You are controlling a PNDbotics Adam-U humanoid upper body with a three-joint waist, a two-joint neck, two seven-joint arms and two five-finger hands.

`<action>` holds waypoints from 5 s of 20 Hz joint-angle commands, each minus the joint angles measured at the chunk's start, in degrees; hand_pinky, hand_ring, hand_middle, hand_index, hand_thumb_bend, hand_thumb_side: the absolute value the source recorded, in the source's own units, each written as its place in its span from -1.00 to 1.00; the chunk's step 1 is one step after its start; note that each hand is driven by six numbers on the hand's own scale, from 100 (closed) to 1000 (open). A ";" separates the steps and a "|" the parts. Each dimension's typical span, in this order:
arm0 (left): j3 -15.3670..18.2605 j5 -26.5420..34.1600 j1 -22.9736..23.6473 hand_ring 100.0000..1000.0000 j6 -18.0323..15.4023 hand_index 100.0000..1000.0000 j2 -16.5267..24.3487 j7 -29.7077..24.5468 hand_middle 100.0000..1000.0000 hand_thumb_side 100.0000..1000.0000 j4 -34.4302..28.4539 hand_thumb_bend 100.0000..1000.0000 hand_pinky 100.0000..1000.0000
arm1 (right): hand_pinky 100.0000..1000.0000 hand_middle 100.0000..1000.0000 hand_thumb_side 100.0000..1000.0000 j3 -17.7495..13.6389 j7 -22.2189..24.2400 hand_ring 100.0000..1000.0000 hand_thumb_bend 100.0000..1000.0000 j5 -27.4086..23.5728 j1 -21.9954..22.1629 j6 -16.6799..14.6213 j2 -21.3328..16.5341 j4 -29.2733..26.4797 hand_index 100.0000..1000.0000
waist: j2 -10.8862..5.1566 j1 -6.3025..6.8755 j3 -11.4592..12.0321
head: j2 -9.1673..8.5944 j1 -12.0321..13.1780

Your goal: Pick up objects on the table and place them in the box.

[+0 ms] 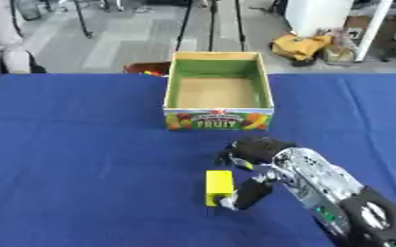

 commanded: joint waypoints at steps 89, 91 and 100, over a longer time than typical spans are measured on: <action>-1.40 -1.06 -2.84 0.55 0.56 0.88 -1.01 -3.59 0.76 1.00 -1.05 -1.00 0.06 | 0.57 -0.40 -0.10 -28.94 -32.53 0.56 -1.00 22.44 -32.55 21.87 12.85 44.75 -0.04 | 5.52 -1.51 7.49 | -8.30 -7.86; -1.42 -1.02 -2.90 0.55 0.51 0.88 -1.12 -3.65 0.75 1.00 -1.05 -1.00 0.06 | 0.57 -0.39 -0.10 -29.80 -33.11 0.56 -1.00 23.58 -32.40 22.94 13.24 46.17 -0.04 | 5.62 -1.37 7.66 | -8.27 -8.10; -1.53 -0.96 -3.38 0.55 0.08 0.88 -1.21 -3.98 0.75 1.00 -1.05 -1.00 0.06 | 0.61 -0.32 -0.02 -32.65 -34.80 0.58 -1.00 24.89 -32.04 26.07 14.30 48.85 0.04 | 6.64 -1.20 8.75 | -9.27 -9.52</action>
